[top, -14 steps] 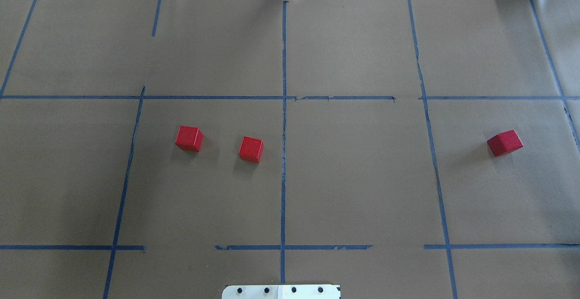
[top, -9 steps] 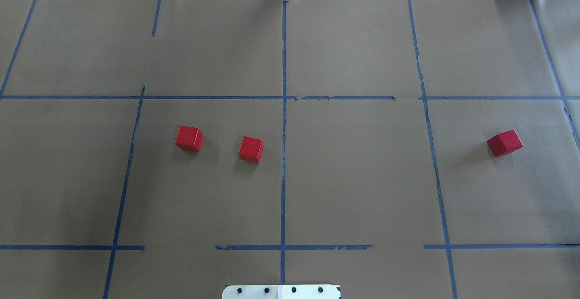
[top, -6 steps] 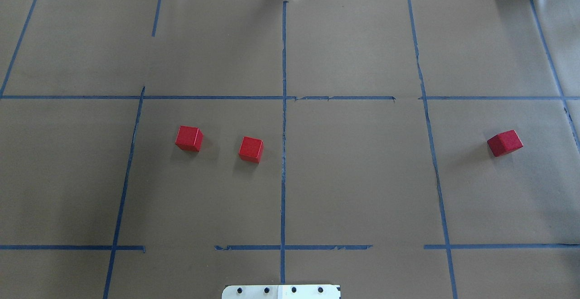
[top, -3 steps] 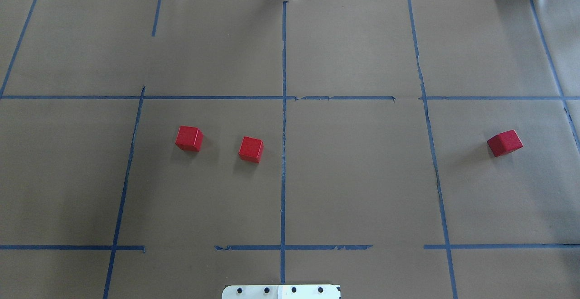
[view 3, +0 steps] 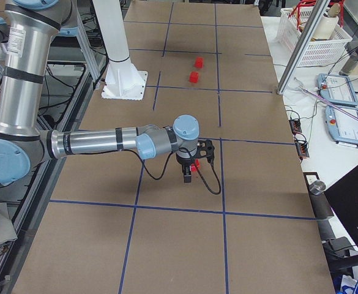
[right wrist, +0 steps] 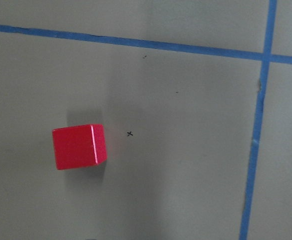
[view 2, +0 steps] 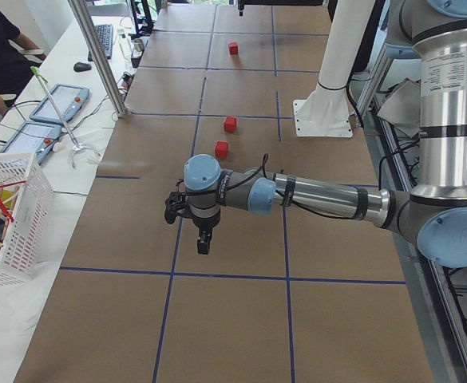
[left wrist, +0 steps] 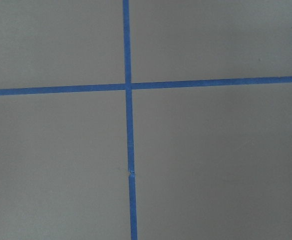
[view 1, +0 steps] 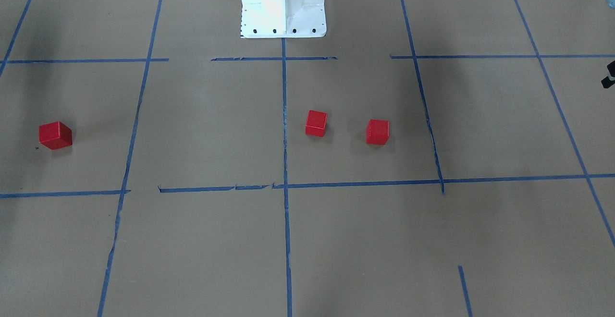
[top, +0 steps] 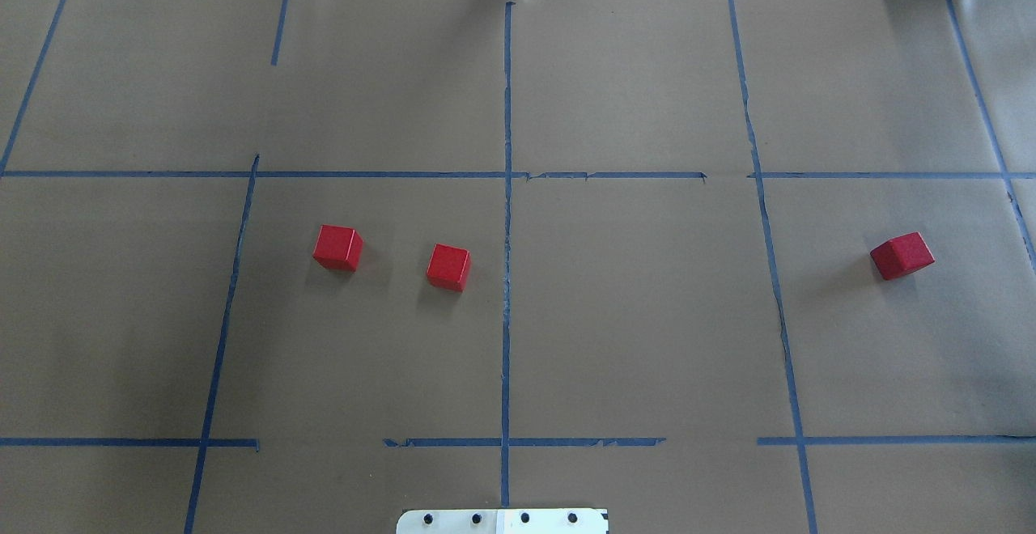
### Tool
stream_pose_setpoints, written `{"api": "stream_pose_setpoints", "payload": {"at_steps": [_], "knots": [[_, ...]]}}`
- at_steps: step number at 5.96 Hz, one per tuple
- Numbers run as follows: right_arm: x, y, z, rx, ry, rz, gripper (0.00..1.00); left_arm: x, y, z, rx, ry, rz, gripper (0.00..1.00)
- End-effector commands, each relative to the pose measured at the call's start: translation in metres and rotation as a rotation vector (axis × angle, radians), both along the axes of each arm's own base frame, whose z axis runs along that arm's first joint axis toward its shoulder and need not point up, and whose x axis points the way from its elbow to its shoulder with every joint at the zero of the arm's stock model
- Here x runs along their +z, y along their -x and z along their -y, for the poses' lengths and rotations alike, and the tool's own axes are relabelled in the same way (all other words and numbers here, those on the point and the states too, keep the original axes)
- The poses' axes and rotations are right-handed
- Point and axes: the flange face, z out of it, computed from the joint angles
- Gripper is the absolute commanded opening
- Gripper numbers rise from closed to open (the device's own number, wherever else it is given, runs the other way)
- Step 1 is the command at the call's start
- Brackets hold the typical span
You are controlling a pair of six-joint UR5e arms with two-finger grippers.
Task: Form red blocks into L shape at center
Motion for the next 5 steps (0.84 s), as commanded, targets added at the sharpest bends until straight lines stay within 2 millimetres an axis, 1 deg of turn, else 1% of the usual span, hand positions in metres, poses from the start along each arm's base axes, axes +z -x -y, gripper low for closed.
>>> {"api": "stream_pose_setpoints", "payload": {"at_steps": [1, 2, 3, 4, 5], "knots": [[-0.014, 0.077, 0.029, -0.108, -0.045, -0.018, 0.99, 0.001, -0.005, 0.001, 0.013, -0.006, 0.001, 1.0], [-0.017, 0.118, 0.029, -0.143, -0.069, -0.051, 0.99, 0.0, -0.006, 0.001, 0.013, -0.006, 0.001, 1.0], [-0.02, 0.145, 0.022, -0.116, -0.1, -0.06, 0.99, -0.001, -0.006, 0.001, 0.012, -0.008, 0.0, 1.0], [-0.004, 0.167, 0.025, -0.119, -0.055, -0.071, 0.99, -0.001, -0.006, 0.001, 0.012, -0.006, 0.001, 1.0], [0.005, 0.172, 0.032, -0.121, -0.041, -0.08, 0.99, -0.003, -0.006, 0.001, 0.011, -0.01, 0.0, 1.0]]}}
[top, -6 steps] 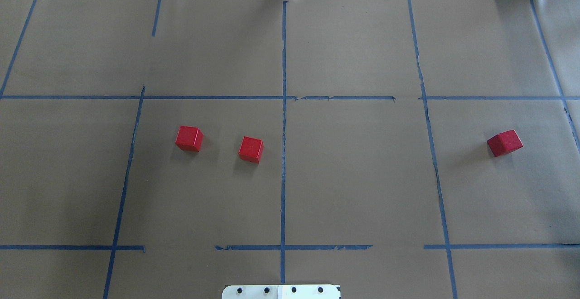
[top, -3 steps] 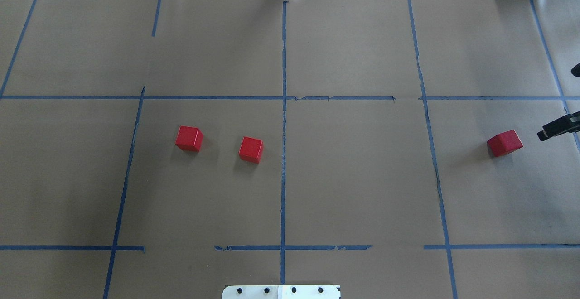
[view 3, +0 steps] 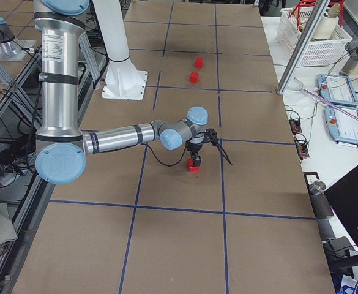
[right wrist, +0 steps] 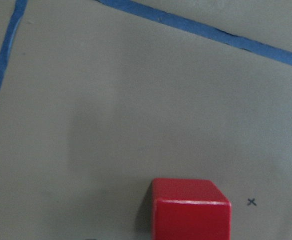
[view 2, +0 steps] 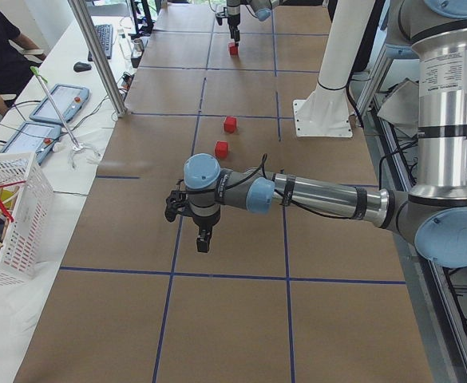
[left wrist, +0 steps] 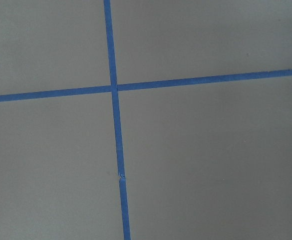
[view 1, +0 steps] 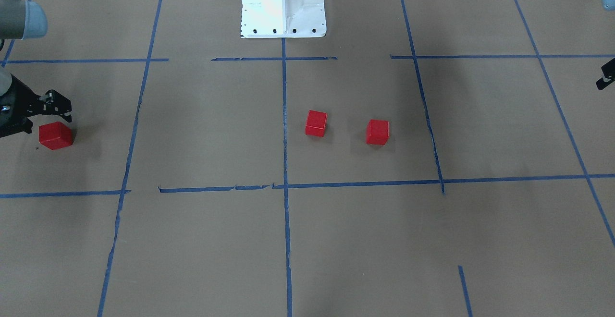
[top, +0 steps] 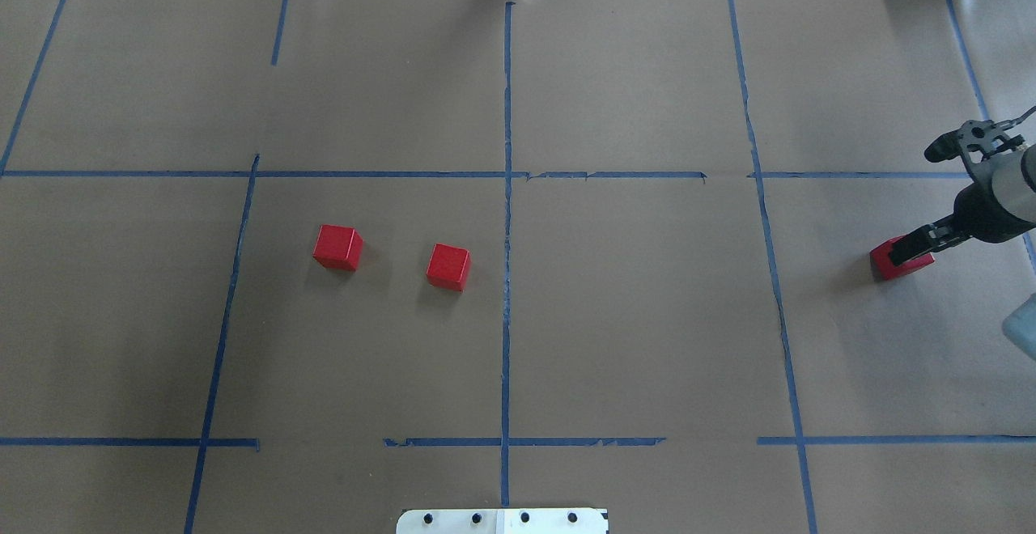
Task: Form red blocks into L shape at center
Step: 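Lower the right gripper onto the lone red cube and grasp it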
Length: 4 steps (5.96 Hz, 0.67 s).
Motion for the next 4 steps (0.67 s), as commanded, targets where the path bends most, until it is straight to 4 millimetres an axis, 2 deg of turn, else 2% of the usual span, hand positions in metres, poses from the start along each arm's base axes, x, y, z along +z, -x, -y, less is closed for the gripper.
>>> {"api": "stream_pose_setpoints", "payload": {"at_steps": [1, 2, 3, 4], "knots": [[0.009, 0.008, 0.004, -0.003, 0.008, -0.01, 0.99, -0.003, 0.0, 0.0, -0.002, -0.004, -0.001, 1.0], [0.011, 0.009, 0.005, -0.003, 0.009, -0.014, 0.98, -0.003, 0.0, 0.0, -0.002, -0.004, -0.001, 1.0], [0.014, 0.008, 0.004, -0.003, 0.015, -0.018, 0.87, -0.004, 0.001, 0.0, -0.003, -0.005, -0.001, 1.0], [0.02, 0.005, 0.001, -0.002, 0.025, -0.023, 0.35, -0.004, 0.0, 0.0, -0.002, -0.005, -0.001, 1.0]]}}
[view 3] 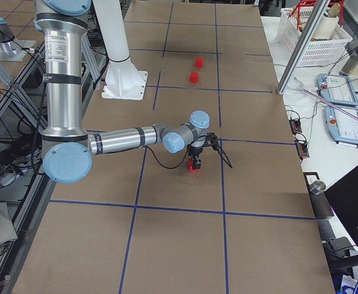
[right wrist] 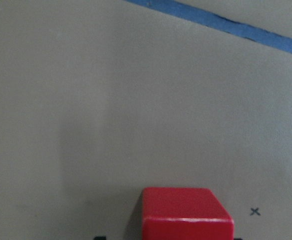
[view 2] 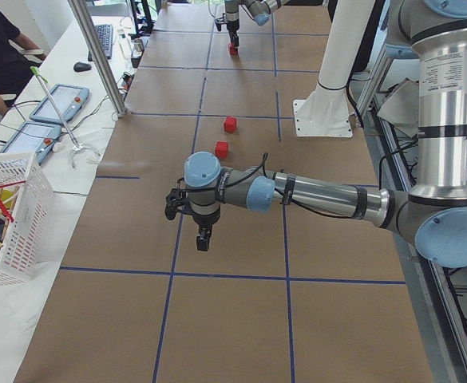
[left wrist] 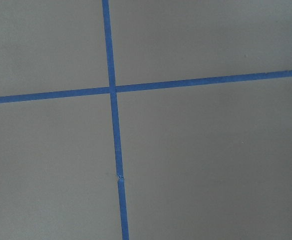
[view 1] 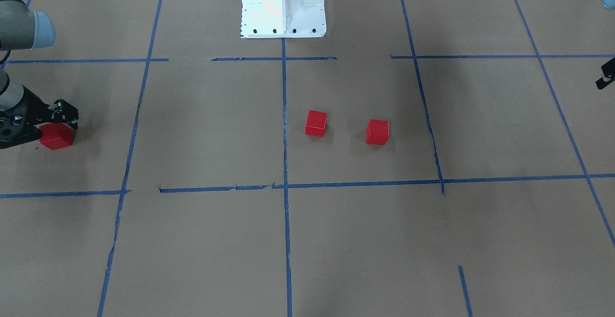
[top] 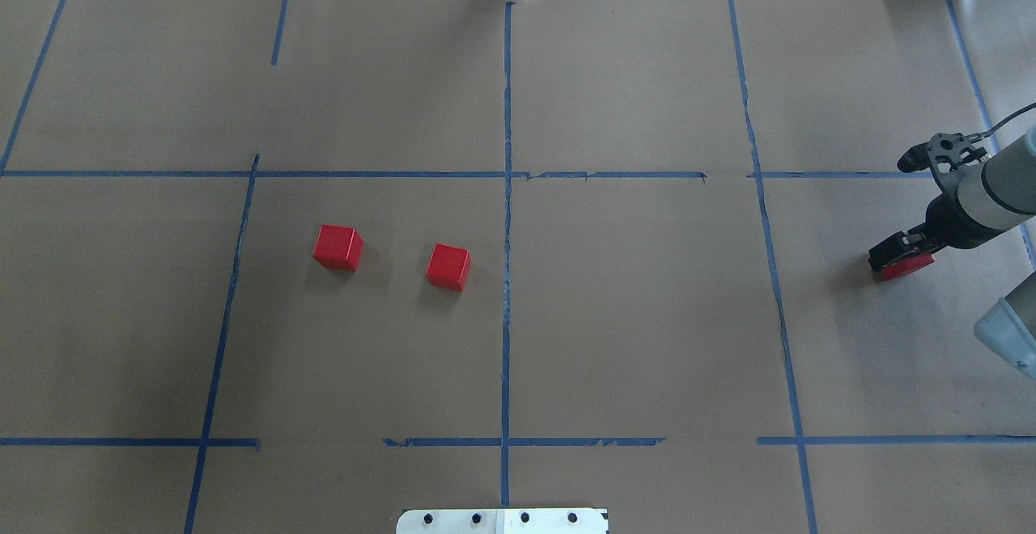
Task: Form red blocks into L shape at center
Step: 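Lower the right gripper onto the lone red cube and grasp it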
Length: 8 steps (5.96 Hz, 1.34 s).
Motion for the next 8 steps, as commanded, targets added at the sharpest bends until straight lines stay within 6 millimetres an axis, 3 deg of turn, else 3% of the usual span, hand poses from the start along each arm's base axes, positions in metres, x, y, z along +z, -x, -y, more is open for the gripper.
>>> {"api": "stream_pose_setpoints", "payload": {"at_steps": [1, 2, 3, 4, 5, 6, 7, 8], "knots": [[0.007, -0.005, -0.005, 0.001, 0.012, -0.006, 0.03, -0.001, 0.0, 0.0, -0.001, 0.001, 0.0, 1.0], [-0.012, -0.003, -0.003, 0.007, -0.001, 0.021, 0.0, -0.001, 0.0, 0.0, -0.008, 0.007, -0.002, 1.0], [-0.081, 0.008, -0.001, 0.035, 0.005, 0.081, 0.0, -0.001, 0.0, 0.0, -0.008, 0.007, -0.002, 1.0], [-0.162, 0.053, 0.012, 0.081, 0.054, 0.124, 0.0, -0.001, 0.0, 0.0, -0.008, 0.008, -0.001, 1.0], [-0.222, 0.116, 0.001, 0.114, 0.128, 0.168, 0.0, -0.001, 0.0, 0.0, -0.008, 0.008, -0.002, 1.0], [-0.28, 0.177, -0.023, 0.156, 0.203, 0.211, 0.0, -0.001, 0.0, 0.0, -0.008, 0.007, -0.002, 1.0], [-0.319, 0.232, -0.05, 0.197, 0.214, 0.216, 0.0, -0.001, 0.0, 0.0, -0.008, 0.007, -0.002, 1.0], [-0.355, 0.276, -0.06, 0.223, 0.234, 0.198, 0.0, -0.002, 0.0, 0.001, -0.008, 0.005, -0.003, 1.0]]}}
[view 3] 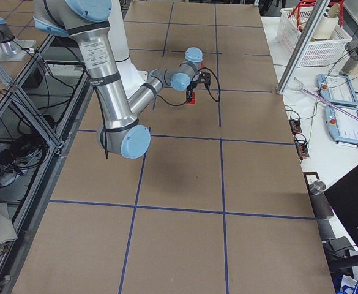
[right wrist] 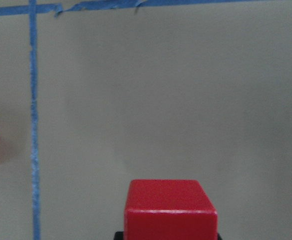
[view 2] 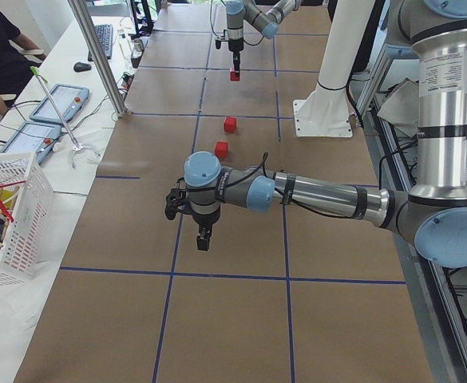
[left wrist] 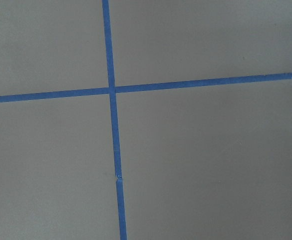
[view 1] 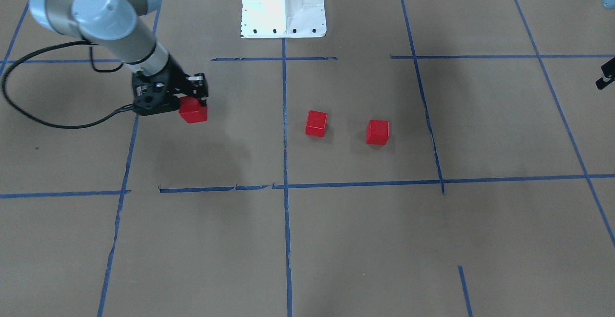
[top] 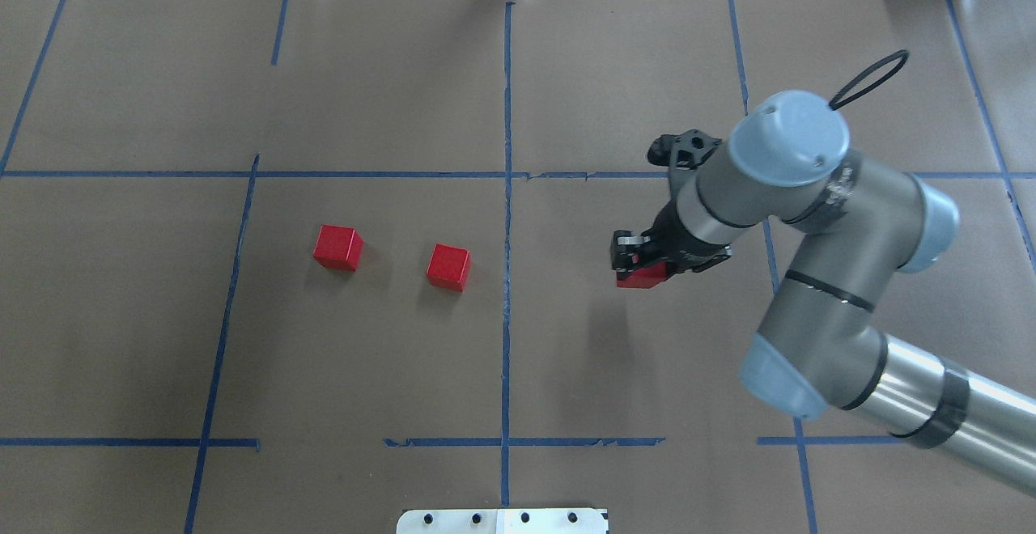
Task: Form red blocks into L shape at center
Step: 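Carry the red cube with the right gripper to the table center and release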
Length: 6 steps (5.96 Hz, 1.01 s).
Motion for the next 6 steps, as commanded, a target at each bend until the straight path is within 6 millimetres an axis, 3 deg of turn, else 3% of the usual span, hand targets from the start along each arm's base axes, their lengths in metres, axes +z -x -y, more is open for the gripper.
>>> {"api": "stream_pose_setpoints", "payload": {"at_steps": [1, 4, 6], "knots": [[-0.061, 0.092, -0.018, 0.06, 0.059, -0.029, 0.0, -0.001, 0.0, 0.0, 0.0, -0.001, 0.0, 1.0], [-0.067, 0.139, -0.038, 0.079, 0.07, -0.068, 0.0, -0.001, 0.0, 0.0, 0.0, -0.003, 0.0, 1.0], [-0.068, 0.149, -0.046, 0.071, 0.062, -0.074, 0.01, -0.002, 0.0, 0.0, 0.0, -0.004, -0.001, 1.0]]}}
